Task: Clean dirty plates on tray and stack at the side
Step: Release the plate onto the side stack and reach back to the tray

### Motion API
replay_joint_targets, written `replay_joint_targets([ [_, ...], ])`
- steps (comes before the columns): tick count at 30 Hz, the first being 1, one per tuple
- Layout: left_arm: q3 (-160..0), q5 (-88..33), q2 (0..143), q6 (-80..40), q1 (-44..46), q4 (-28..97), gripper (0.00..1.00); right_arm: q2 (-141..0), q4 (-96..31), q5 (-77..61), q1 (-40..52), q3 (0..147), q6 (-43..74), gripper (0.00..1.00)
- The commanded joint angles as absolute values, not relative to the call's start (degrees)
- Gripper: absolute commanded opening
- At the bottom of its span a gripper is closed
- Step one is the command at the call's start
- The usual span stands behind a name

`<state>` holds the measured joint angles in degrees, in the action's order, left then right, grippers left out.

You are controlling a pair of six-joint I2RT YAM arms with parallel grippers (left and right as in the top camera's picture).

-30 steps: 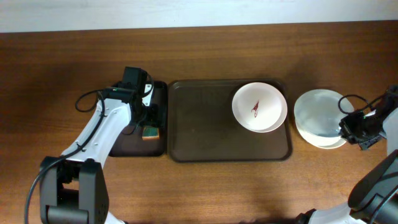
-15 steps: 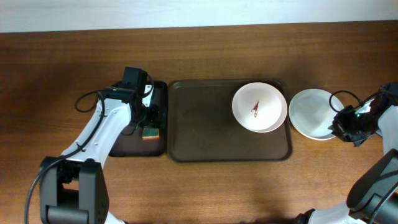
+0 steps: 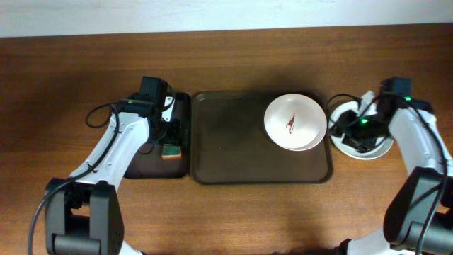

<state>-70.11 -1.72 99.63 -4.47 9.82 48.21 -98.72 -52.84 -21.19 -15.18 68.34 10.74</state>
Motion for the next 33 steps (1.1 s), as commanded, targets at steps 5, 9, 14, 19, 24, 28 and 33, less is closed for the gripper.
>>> replay_joint_targets([
  [5,-71.0,-2.3,98.3,-4.5,9.6,48.1,0.99,-97.9,-48.0,-12.8,-6.6,62.8,14.5,0.5],
  [9,-71.0,-2.3,98.3,-4.5,9.6,48.1,0.99,-97.9,-41.9,-12.7,-4.9,60.2,15.6,0.33],
  [14,-71.0,-2.3,98.3,-4.5,9.6,48.2,0.99,-97.9,-37.8,-7.9,-4.8,56.9,19.2,0.33],
  [19,-71.0,-2.3,98.3,-4.5,9.6,48.1,0.99,-97.9,-35.7,-7.9,-4.8,55.4,19.8,0.34],
  [24,-71.0,-2.3,98.3,-4.5,9.6,48.1,0.99,-97.9,-35.1,-9.5,-4.8,55.2,20.4,0.17],
  [28,-71.0,-2.3,98.3,-4.5,9.6,48.1,0.99,-97.9,-35.4,-12.9,-4.0,55.2,20.4,0.14],
  [33,-71.0,-2.3,98.3,-4.5,9.6,48.1,0.99,-97.9,-35.2,-13.5,1.4,55.2,20.5,0.05],
])
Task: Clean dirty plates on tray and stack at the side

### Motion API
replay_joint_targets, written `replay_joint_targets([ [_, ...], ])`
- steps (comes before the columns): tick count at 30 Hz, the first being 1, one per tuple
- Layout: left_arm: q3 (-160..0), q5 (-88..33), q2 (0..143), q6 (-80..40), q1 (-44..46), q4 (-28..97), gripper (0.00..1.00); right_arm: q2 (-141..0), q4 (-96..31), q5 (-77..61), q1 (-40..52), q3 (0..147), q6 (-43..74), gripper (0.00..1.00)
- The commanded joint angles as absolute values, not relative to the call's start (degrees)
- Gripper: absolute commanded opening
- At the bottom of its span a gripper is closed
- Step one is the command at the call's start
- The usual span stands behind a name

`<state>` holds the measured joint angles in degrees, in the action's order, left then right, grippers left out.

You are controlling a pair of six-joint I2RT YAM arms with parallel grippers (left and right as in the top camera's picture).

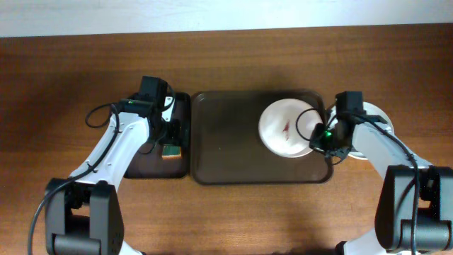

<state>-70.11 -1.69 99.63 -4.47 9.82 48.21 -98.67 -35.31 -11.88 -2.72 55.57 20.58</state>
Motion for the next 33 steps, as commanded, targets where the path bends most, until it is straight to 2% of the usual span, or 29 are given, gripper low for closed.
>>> replay_joint_targets([
  [1,-71.0,-2.3,98.3,-4.5,9.6,48.1,0.99,-97.9,-35.0,-13.5,3.2,55.2,20.6,0.04],
  [10,-70.9,-2.4,98.3,-4.5,9.6,48.3,0.99,-97.9,-30.8,-12.8,13.3,55.2,30.4,0.04],
  [15,-70.2,-2.4,98.8,-4.7,9.6,47.6,0.99,-97.9,-29.2,-11.8,14.2,55.2,35.0,0.04],
  [21,-68.1,-2.3,101.4,-4.7,9.6,46.2,1.0,-97.9,-28.7,-11.8,14.2,55.2,35.0,0.04],
  [24,-66.7,-2.4,103.3,-4.7,9.6,44.8,0.91,-97.9,-28.7,-11.8,14.2,55.2,35.0,0.04],
  [25,-66.5,-2.3,103.9,-4.7,9.6,44.8,0.86,-97.9,-28.7,-11.8,14.2,55.2,35.0,0.05],
  [27,-66.4,-2.3,105.2,-4.7,9.6,44.8,0.84,-97.9,-28.7,-11.8,14.2,55.2,35.0,0.04],
  [32,-66.4,-2.3,107.8,-4.7,9.6,44.3,0.53,-97.9,-28.9,-11.8,14.2,55.2,35.0,0.05],
  [33,-66.4,-2.3,108.5,-4.7,9.6,44.2,0.44,-97.9,-29.1,-11.8,14.2,55.2,35.0,0.05],
])
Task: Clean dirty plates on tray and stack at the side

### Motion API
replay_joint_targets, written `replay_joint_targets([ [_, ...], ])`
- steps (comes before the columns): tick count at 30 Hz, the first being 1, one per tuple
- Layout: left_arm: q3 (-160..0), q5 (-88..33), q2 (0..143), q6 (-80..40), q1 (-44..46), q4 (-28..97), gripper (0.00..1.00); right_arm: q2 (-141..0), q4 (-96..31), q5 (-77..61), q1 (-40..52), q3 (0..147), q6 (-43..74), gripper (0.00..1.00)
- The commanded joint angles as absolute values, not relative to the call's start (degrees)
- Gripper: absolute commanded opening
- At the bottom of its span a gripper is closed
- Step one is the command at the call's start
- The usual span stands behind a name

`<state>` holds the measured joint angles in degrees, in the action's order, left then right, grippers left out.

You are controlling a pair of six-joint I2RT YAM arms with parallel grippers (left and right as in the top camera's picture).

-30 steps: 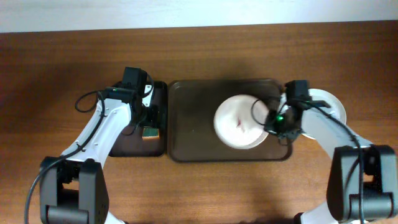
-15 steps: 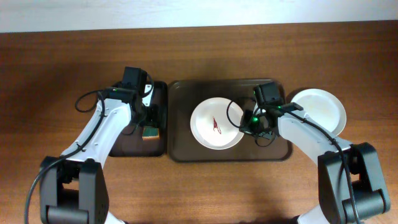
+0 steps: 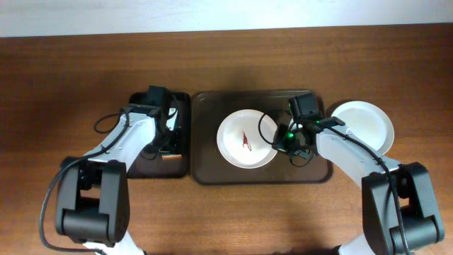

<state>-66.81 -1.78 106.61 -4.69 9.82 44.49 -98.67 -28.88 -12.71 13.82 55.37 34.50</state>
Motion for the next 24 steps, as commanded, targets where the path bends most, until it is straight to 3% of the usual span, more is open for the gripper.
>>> replay_joint_targets([
  [1,-66.4,-2.3,108.6,-4.7,9.6,44.2,0.38,-97.9,-29.2,-11.8,14.2,55.2,35.0,0.05],
  [3,-66.4,-2.3,108.6,-4.7,9.6,44.2,0.25,-97.9,-29.2,-11.8,14.2,55.2,35.0,0.05],
  [5,-66.4,-2.3,108.6,-4.7,9.6,43.9,0.0,-97.9,-29.2,-11.8,14.2,55.2,35.0,0.04],
  [12,-66.7,-2.1,108.5,-4.6,9.6,44.5,0.01,-97.9,-29.8,-11.8,14.2,55.2,35.0,0.04],
  [14,-66.7,-2.1,108.5,-4.6,9.6,44.1,0.36,-97.9,-29.7,-11.8,14.2,55.2,35.0,0.05],
  [15,-66.7,-2.1,108.5,-4.6,9.6,43.5,0.9,-97.9,-29.7,-11.7,14.2,55.2,35.0,0.04],
  [16,-66.7,-2.1,108.5,-4.6,9.6,42.9,0.95,-97.9,-29.7,-11.7,14.2,55.2,35.0,0.04],
  [20,-66.7,-2.2,108.5,-4.6,9.6,40.4,0.97,-97.9,-29.7,-11.8,14.2,55.2,35.0,0.05],
  [24,-66.7,-2.2,108.5,-4.7,9.6,38.3,0.93,-97.9,-29.7,-11.8,14.2,55.2,35.0,0.04],
])
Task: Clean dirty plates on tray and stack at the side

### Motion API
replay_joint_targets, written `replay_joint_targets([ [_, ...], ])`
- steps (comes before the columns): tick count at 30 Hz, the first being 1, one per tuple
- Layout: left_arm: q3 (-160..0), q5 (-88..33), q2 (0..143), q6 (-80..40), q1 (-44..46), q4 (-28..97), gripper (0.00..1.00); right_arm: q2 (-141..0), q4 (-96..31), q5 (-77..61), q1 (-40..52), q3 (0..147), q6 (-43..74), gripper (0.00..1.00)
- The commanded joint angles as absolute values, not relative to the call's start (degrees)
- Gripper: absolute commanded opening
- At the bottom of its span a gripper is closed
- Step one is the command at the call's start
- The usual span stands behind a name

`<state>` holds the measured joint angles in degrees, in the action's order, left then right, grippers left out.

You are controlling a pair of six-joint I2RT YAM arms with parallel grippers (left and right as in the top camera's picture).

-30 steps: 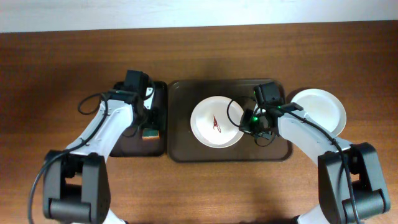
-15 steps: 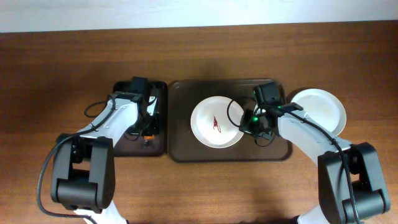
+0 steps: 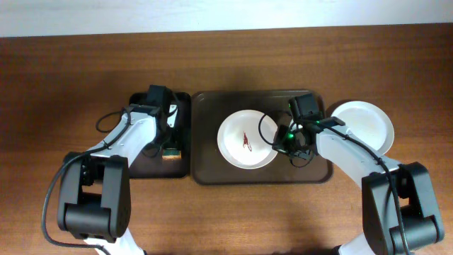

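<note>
A white plate with a red smear (image 3: 245, 139) lies in the middle of the big brown tray (image 3: 212, 166). My right gripper (image 3: 281, 139) is at the plate's right rim and seems shut on it. A clean white plate (image 3: 366, 125) rests on the table to the right of the tray. On the left, a small dark tray (image 3: 145, 164) holds a green and orange sponge (image 3: 170, 151). My left gripper (image 3: 170, 136) hangs just above the sponge, its fingers hidden under the wrist.
Both arms reach in from the table's front edge, with cables looping near each wrist. The small dark tray touches the big tray's left side. Bare wooden table (image 3: 64, 85) lies to the far left and behind the trays.
The left arm has shifted slightly over the small tray, and a bit more of the sponge shows. The smeared plate and the right gripper stay where they were.
At first the right gripper was over the plate on the table at the far right, and the smeared plate lay at the tray's right end. The gripper then stood at that plate's right rim. The plate has since come to the tray's middle with the gripper.
</note>
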<state>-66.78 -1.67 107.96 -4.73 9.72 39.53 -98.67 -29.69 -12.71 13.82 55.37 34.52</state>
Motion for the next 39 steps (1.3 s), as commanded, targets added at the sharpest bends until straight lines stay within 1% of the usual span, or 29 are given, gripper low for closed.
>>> replay_joint_targets([
  [1,-66.7,-2.3,108.5,-4.7,9.6,38.2,0.88,-97.9,-29.7,-11.8,14.2,55.2,35.0,0.04],
  [5,-66.7,-3.6,108.5,-4.7,9.6,38.2,0.47,-97.9,-29.7,-11.8,14.2,55.2,35.0,0.04],
  [6,-66.7,-4.2,108.5,-4.7,9.6,38.2,0.42,-97.9,-29.7,-11.8,14.2,55.2,35.0,0.04],
  [7,-66.7,-4.6,108.5,-4.7,9.6,38.2,0.41,-97.9,-29.8,-11.8,14.2,55.2,35.0,0.04],
  [8,-66.7,-5.0,108.5,-4.7,9.6,38.2,0.38,-97.9,-29.8,-11.8,14.2,55.2,35.0,0.05],
  [10,-66.7,-5.1,108.5,-4.7,9.6,38.6,0.19,-97.9,-29.8,-11.8,14.2,55.2,35.0,0.04],
  [11,-66.7,-5.2,108.5,-4.7,9.6,38.9,0.12,-97.9,-29.8,-11.8,14.2,55.2,35.0,0.04],
  [14,-66.7,-5.1,108.5,-4.6,9.6,40.6,0.0,-97.9,-29.8,-11.8,14.2,55.2,35.0,0.04],
  [22,-67.5,-4.7,105.9,-4.6,9.6,41.5,0.0,-97.9,-29.9,-11.8,14.2,55.2,35.0,0.04],
  [39,-69.1,-1.0,88.1,-4.2,9.6,39.3,0.0,-97.9,-30.0,-11.8,14.2,55.2,34.8,0.04],
])
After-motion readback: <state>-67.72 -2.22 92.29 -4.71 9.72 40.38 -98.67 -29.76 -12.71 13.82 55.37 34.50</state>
